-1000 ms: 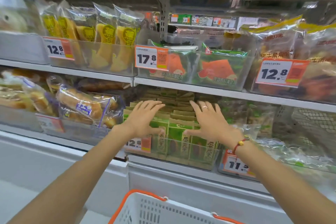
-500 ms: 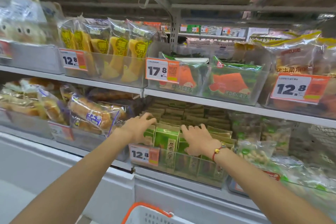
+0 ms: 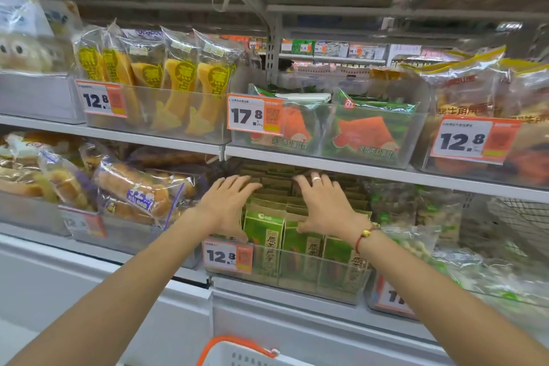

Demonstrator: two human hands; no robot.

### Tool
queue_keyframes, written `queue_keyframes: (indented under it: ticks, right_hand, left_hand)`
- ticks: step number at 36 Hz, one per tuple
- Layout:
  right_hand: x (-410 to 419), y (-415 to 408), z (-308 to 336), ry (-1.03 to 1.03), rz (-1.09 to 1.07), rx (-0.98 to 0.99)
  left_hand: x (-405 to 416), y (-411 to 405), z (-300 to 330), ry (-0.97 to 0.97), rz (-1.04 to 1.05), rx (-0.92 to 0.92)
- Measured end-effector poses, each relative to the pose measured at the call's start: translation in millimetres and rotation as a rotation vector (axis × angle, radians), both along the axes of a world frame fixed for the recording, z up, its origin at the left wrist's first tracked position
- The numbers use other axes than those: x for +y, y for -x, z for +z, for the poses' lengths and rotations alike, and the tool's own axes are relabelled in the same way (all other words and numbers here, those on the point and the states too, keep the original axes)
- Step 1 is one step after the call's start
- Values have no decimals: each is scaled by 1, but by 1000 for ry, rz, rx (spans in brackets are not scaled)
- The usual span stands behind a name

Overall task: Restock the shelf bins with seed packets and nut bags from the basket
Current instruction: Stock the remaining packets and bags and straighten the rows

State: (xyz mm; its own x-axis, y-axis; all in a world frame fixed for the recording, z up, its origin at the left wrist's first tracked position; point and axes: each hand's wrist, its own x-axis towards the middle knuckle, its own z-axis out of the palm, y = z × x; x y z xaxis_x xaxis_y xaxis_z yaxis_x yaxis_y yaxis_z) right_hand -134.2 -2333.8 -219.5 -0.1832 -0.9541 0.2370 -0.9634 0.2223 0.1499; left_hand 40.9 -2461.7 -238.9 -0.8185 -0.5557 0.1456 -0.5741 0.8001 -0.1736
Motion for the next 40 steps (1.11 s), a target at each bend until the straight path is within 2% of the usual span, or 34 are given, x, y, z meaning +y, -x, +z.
queue_keyframes:
  ticks: [3,6,11,14,18,22,25,30,33,38,40]
  right_hand:
    - [-1,1,-7,-259,-125,-63]
    - [-1,-1,-17,-326,-115,-56]
    - [4,5,-5,-281,-61,-79]
    - [28,15,8,-184,1,-150]
    - [88,53,18,-130,14,-187]
    - [140,106,17,-125,-155,-168]
    - [151,125,-8,-81,-193,-267]
    - [155,138,-42,207,-140,-462]
    - [155,146,-43,317,-83,-476]
    - [144,145,-47,94,-109,-390]
    - [144,148,-41,38,-124,-393]
  left_hand:
    - [-1,8,-5,-119,3,-40]
    - [-1,10,-17,-64,8,-22]
    - [10,16,-8,-55,56,-53]
    - [31,29,8,-106,41,76]
    - [75,57,22,-182,-160,260]
    - [116,106,25,-243,-354,252]
    - [139,146,17,-251,-364,231]
    - [153,183,-1,-80,-317,245]
    - [148,188,-2,-8,-311,326]
    - [145,196,-7,30,-297,131]
    - [143,197,-3,4,-299,140]
